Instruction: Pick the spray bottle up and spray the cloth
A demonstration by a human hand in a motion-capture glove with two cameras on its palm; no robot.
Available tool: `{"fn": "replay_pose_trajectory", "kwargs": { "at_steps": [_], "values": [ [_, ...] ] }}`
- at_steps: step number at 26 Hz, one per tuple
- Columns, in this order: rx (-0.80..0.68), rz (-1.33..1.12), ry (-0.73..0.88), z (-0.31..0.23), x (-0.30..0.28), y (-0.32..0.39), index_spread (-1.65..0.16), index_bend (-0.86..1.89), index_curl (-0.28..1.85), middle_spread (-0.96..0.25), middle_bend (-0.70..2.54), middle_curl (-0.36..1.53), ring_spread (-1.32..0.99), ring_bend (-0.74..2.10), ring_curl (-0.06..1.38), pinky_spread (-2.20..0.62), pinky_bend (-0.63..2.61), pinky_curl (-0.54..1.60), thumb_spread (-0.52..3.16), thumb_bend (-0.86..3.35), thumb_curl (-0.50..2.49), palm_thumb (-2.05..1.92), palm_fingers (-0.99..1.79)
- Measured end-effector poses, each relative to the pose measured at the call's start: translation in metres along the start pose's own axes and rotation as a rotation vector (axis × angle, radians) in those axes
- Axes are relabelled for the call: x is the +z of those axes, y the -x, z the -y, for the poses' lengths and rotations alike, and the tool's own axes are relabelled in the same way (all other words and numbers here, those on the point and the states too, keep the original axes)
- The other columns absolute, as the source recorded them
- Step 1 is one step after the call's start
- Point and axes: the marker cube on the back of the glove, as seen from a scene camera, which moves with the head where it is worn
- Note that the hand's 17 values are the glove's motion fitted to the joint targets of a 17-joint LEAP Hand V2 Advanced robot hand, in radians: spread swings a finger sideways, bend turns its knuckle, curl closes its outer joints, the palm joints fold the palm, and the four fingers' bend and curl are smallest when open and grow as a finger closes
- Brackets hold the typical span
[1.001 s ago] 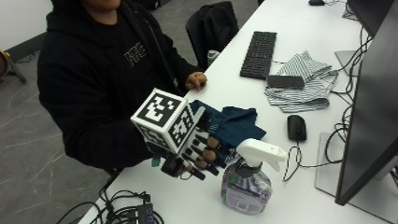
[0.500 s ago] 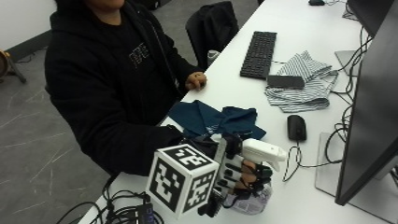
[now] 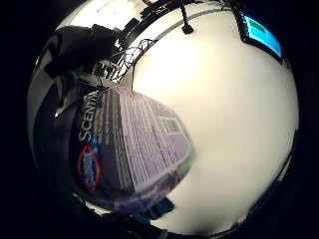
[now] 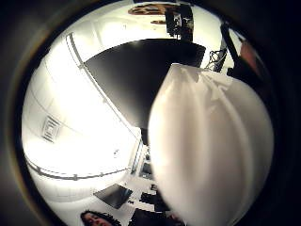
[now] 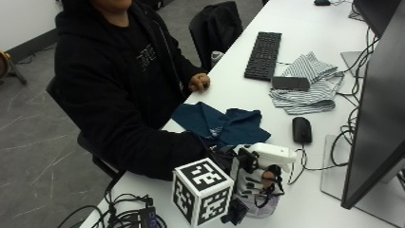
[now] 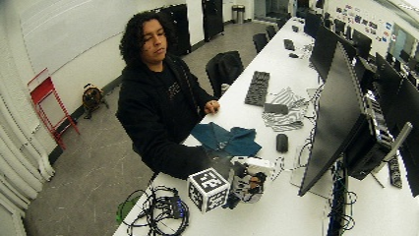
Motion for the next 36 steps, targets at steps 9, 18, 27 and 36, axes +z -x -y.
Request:
{"fn": "replay_pose_trajectory", "kwargs": {
  "at_steps": [9, 18, 27, 36],
  "values": [
    [-0.094, -0.023, -0.216, 0.021, 0.017, 0.007, -0.32, 0.2, 0.37, -0.23, 0.42, 0.46, -0.25, 0.63, 0.44, -0.28, 0.43, 0.39, 0.53, -0.02, 0.55, 0.96, 1.44],
    [-0.1, -0.058, -0.146, 0.005, 0.004, 0.001, -0.32, 0.22, 0.42, -0.24, 0.49, 0.49, -0.25, 0.68, 0.47, -0.34, 0.46, 0.41, 0.4, -0.03, 0.61, 0.96, 1.42],
    [-0.211, -0.135, 0.293, -0.041, -0.021, 0.044, -0.32, 0.22, 0.46, -0.23, 0.51, 0.5, -0.24, 0.7, 0.47, -0.33, 0.48, 0.41, 0.36, -0.03, 0.66, 0.96, 1.39],
    [-0.457, -0.741, 0.819, -0.117, -0.032, 0.109, -0.31, 0.24, 0.49, -0.24, 0.52, 0.5, -0.24, 0.69, 0.47, -0.33, 0.47, 0.41, 0.31, -0.03, 0.69, 0.97, 1.37]
  ]
}}
